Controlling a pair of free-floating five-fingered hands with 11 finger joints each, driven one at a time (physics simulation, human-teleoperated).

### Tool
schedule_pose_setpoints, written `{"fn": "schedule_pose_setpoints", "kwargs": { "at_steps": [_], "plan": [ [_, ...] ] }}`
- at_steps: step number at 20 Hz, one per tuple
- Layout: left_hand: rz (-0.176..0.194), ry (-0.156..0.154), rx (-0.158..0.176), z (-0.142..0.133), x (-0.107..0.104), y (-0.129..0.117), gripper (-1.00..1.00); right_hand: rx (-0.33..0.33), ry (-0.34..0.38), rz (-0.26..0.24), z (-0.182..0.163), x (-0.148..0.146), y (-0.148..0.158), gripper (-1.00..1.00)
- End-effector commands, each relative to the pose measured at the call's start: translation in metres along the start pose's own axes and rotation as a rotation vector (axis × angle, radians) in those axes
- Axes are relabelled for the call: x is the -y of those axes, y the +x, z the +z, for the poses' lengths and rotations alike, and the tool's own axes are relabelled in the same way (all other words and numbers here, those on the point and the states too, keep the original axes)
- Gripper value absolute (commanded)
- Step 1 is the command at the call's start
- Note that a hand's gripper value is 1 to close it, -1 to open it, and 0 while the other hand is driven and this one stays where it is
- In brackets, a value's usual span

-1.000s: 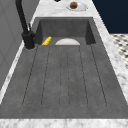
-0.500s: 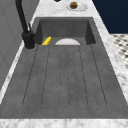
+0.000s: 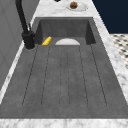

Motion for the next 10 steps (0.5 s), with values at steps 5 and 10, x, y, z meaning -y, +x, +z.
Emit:
{"fn": "schedule_pose_setpoints", "kwargs": {
  "at_steps": [5,10],
  "plan": [
    [-0.039,0.072,-0.113,-0.008,0.03,-0.006,-1.0,0.0,0.0,0.0,0.0,0.0,0.0,0.0],
    [-0.067,0.115,-0.099,0.0,0.055,-0.021,-1.0,0.0,0.0,0.0,0.0,0.0,0.0,0.0]
  ]
}}
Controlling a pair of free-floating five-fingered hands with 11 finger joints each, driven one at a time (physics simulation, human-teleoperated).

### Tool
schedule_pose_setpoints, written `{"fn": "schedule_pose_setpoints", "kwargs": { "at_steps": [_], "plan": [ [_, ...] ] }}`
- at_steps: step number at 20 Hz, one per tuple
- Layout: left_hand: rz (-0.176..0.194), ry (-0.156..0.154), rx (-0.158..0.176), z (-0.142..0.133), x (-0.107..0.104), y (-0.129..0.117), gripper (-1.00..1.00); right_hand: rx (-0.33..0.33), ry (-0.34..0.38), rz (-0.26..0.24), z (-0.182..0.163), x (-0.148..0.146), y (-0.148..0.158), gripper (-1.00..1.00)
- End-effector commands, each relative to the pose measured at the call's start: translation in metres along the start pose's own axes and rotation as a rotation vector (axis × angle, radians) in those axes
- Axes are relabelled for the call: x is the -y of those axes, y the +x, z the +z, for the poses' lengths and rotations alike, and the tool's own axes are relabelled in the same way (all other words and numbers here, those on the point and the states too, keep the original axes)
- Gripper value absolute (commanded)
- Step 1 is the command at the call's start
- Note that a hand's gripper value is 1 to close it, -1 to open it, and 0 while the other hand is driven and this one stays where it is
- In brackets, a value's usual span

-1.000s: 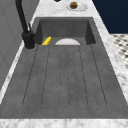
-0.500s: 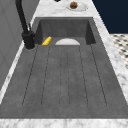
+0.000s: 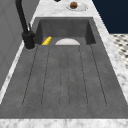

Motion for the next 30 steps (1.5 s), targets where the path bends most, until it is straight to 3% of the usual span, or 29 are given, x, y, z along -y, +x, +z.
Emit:
{"fn": "schedule_pose_setpoints", "kwargs": {
  "at_steps": [1,6,17,26,29,30],
  "plan": [
    [-0.052,0.118,-0.082,0.007,0.019,-0.012,-1.0,0.0,0.0,0.0,0.0,0.0,0.0,0.0],
    [-0.039,0.103,-0.102,0.011,0.037,-0.023,-1.0,0.0,0.0,0.0,0.0,0.0,0.0,0.0],
    [-0.045,0.118,-0.127,0.021,0.084,-0.05,-1.0,0.0,0.0,0.0,0.0,0.0,0.0,0.0],
    [-0.019,0.125,-0.15,0.022,0.109,-0.061,-1.0,0.0,0.0,0.0,0.0,0.0,0.0,0.0],
    [-0.016,0.119,-0.161,0.022,0.118,-0.065,-1.0,0.0,0.0,0.0,0.0,0.0,0.0,0.0],
    [-0.008,0.1,-0.155,0.023,0.126,-0.064,-1.0,0.0,0.0,0.0,0.0,0.0,0.0,0.0]
  ]
}}
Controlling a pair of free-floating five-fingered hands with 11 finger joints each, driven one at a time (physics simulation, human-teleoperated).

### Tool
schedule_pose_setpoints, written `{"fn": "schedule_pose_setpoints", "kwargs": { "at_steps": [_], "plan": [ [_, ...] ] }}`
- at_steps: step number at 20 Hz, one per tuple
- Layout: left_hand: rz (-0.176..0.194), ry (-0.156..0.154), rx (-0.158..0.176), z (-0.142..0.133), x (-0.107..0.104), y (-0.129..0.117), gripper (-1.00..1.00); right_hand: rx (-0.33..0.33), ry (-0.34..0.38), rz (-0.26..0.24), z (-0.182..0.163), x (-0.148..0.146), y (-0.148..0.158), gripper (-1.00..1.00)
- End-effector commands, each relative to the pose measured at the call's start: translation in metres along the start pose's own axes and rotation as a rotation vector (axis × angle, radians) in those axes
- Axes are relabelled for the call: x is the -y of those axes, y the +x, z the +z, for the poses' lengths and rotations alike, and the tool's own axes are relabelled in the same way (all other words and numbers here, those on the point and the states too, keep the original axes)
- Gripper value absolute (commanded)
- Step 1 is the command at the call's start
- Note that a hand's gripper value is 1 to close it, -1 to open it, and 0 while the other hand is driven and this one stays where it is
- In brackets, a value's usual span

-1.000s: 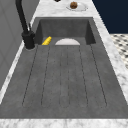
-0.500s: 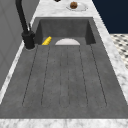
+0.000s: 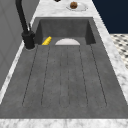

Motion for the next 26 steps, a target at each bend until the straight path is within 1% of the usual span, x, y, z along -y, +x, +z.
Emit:
{"fn": "schedule_pose_setpoints", "kwargs": {
  "at_steps": [1,2,3,4,5,6,7,8,9,11,19,22,26],
  "plan": [
    [0.007,0.068,-0.071,0.005,0.02,0.001,-1.0,0.0,0.0,0.0,0.0,0.0,0.0,0.0],
    [0.009,0.065,-0.062,0.006,0.025,0.002,-1.0,0.0,0.0,0.0,0.0,0.0,0.0,0.0],
    [0.009,0.072,-0.055,0.008,0.028,0.004,-1.0,0.0,0.0,0.0,0.0,0.0,0.0,0.0],
    [0.014,0.092,-0.045,0.011,0.026,0.007,-1.0,0.0,0.0,0.0,0.0,0.0,0.0,0.0],
    [0.017,0.102,-0.038,0.013,0.028,0.01,-1.0,0.0,0.0,0.0,0.0,0.0,0.0,0.0],
    [0.018,0.109,-0.034,0.016,0.03,0.012,-1.0,0.0,0.0,0.0,0.0,0.0,0.0,0.0],
    [0.017,0.108,-0.034,0.018,0.034,0.014,-1.0,0.0,0.0,0.0,0.0,0.0,0.0,0.0],
    [0.02,0.102,-0.053,0.019,0.038,0.012,-1.0,0.0,0.0,0.0,0.0,0.0,0.0,0.0],
    [0.026,0.104,-0.055,0.021,0.039,0.013,-1.0,0.0,0.0,0.0,0.0,0.0,0.0,0.0],
    [0.031,0.093,-0.082,0.022,0.048,0.01,-1.0,0.0,0.0,0.0,0.0,0.0,0.0,0.0],
    [0.031,0.093,-0.104,0.03,0.077,0.006,-1.0,0.0,0.0,0.0,0.0,0.0,0.0,0.0],
    [0.028,0.09,-0.112,0.035,0.092,0.003,-1.0,0.0,0.0,0.0,0.0,0.0,0.0,0.0],
    [0.022,0.088,-0.135,0.036,0.111,-0.003,-1.0,0.0,0.0,0.0,0.0,0.0,0.0,0.0]
  ]
}}
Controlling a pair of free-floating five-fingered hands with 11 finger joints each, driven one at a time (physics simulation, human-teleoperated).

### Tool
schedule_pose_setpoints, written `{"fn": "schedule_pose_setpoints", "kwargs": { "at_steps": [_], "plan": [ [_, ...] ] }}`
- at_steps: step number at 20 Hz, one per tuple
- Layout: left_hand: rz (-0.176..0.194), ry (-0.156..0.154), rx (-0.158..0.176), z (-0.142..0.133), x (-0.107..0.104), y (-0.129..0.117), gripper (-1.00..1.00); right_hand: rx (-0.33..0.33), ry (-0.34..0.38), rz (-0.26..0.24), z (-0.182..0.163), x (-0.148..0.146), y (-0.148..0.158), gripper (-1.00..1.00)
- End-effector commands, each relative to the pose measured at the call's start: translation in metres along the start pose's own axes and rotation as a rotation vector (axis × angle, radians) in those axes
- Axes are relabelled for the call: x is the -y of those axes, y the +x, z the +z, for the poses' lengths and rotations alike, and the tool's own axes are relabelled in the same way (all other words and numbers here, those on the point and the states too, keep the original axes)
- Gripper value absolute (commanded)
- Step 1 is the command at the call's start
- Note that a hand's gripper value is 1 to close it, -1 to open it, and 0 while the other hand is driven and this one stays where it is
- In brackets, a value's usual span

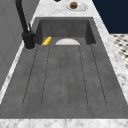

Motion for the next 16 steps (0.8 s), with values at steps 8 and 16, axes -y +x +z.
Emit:
{"fn": "schedule_pose_setpoints", "kwargs": {
  "at_steps": [8,16],
  "plan": [
    [0.008,0.036,-0.063,0.029,0.072,-0.005,-1.0,0.0,0.0,0.0,0.0,0.0,0.0,0.0],
    [0.013,0.067,-0.085,0.058,0.132,-0.004,-1.0,0.0,0.0,0.0,0.0,0.0,0.0,0.0]
  ]
}}
